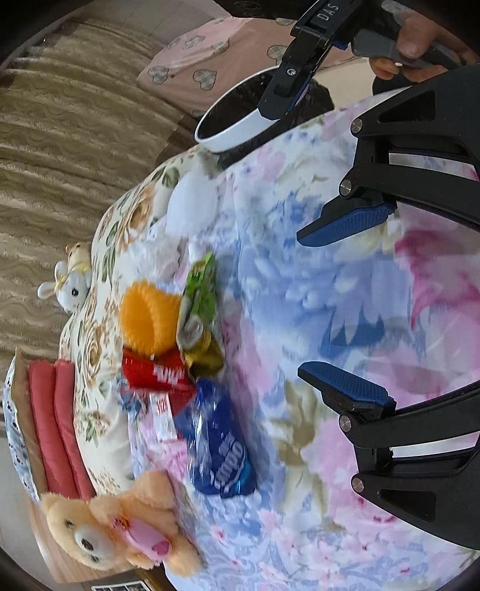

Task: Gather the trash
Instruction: 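Move both tools back toward the remaining items on the bed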

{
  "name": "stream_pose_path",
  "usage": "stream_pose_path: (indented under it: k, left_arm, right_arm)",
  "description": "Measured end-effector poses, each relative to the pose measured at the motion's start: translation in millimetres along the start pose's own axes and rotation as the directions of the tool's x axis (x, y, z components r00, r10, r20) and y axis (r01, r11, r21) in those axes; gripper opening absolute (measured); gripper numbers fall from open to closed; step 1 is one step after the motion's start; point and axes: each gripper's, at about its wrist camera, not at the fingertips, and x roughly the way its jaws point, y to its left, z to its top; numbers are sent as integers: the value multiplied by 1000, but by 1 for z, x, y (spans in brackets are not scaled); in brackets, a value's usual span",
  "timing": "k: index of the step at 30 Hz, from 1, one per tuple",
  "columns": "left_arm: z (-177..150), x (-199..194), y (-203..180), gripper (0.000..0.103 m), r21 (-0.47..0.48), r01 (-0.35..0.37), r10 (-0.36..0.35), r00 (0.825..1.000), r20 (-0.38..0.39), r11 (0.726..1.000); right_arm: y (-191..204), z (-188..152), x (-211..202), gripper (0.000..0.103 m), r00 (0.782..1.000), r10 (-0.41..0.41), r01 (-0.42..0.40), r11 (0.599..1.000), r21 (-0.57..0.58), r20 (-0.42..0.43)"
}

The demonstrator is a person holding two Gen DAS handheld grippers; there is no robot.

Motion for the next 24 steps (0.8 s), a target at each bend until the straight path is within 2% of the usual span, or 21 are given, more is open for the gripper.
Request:
stream_pose_path:
  k: [5,13,16,20,24]
  left_arm:
    - [0,-2,20,66,-8,-44,44,999,6,999]
    - [5,-2,63,67,-89,-95,96,995,5,991]
    - [9,-3,76,68,-104,-118,119,993,10,988]
    - [15,-2,93,75,-132,-141,144,989,14,981]
    - [25,5,109,76,-152,-159,163,987,11,976]
  right_arm:
    - [7,3,13,91,1000,-4,4,1000,-24,-8]
    - [18,10,34,91,1000,6,-7,999,-39,-15]
    - [21,15,44,91,1000,-6,5,999,-44,-17]
    - [22,27,53,91,999,-37,37,997,-67,-1]
    - [18,43,64,91,997,-70,71,994,-83,20]
